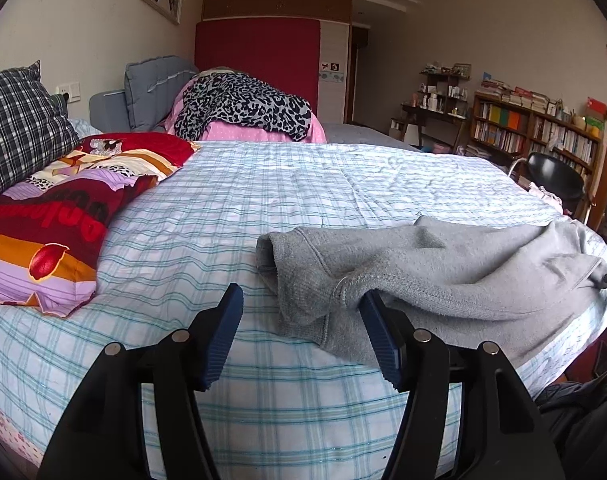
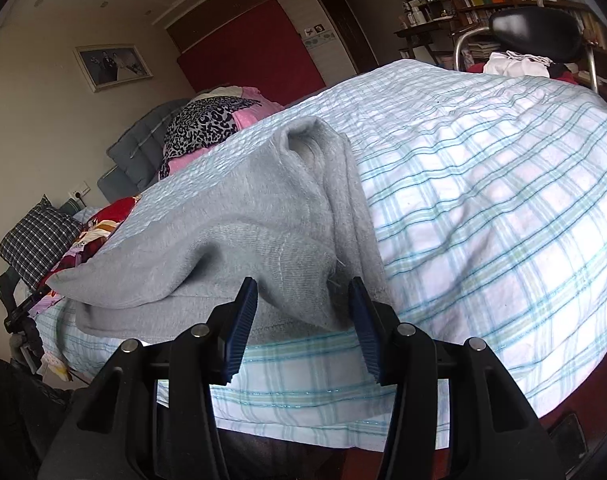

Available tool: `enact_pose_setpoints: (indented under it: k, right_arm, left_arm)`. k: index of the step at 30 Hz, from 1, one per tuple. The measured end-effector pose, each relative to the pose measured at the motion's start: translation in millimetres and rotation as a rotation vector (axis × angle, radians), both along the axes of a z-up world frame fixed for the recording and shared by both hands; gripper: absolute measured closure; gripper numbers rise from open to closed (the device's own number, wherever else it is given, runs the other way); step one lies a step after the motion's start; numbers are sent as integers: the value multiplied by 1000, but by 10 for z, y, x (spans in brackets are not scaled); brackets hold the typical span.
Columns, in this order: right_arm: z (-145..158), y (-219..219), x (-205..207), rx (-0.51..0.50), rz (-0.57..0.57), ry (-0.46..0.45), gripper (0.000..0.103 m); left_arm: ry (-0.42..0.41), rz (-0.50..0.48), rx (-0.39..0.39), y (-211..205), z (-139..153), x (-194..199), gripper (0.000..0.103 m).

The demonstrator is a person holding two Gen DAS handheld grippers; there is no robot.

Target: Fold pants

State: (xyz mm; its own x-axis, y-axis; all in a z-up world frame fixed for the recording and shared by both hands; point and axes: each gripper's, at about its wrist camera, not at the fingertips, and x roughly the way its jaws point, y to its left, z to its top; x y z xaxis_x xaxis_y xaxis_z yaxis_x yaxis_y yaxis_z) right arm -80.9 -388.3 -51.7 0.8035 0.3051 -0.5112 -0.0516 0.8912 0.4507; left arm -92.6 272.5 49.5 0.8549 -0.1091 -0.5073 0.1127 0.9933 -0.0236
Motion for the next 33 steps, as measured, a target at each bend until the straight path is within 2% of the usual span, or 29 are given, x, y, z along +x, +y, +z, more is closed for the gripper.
enact_pose_setpoints:
  k: [3, 7, 9, 11, 15, 19, 23, 26, 29, 33]
  right_arm:
    - [79, -50, -58, 9, -29, -40, 54]
    - [252, -37, -26, 8, -33, -88, 54]
    - [335, 23, 6, 6, -21, -112, 52]
    - [424, 94, 53, -10, -14, -131, 47]
    - [536, 315, 108, -66, 16, -151, 46]
    - [533, 465, 188, -120, 38, -133, 45]
    - [405, 495, 248, -124, 69, -75, 45]
    - [256, 475, 213, -129, 96, -15, 45]
    - [179, 428, 150, -135, 98, 7, 45]
    - [274, 274, 205, -88, 54, -31, 44]
  left_arm:
    - [-48, 46, 18, 85, 120, -96, 40]
    - [-108, 110, -91, 328, 281, -180, 40]
    - [-103, 111, -109, 300, 302, -132, 40]
    - [-93, 78, -110, 156, 299, -32, 40]
    - [-31, -38, -111, -331, 210, 276, 40]
    - [49, -167, -57, -960, 5, 577, 40]
    - [149, -312, 4, -1529, -252, 742, 40]
    - [238, -409, 101, -1874, -485, 725, 40]
    - [302, -445, 189, -1994, -697, 656, 39]
    - [316, -447, 192, -1929, -652, 637, 39]
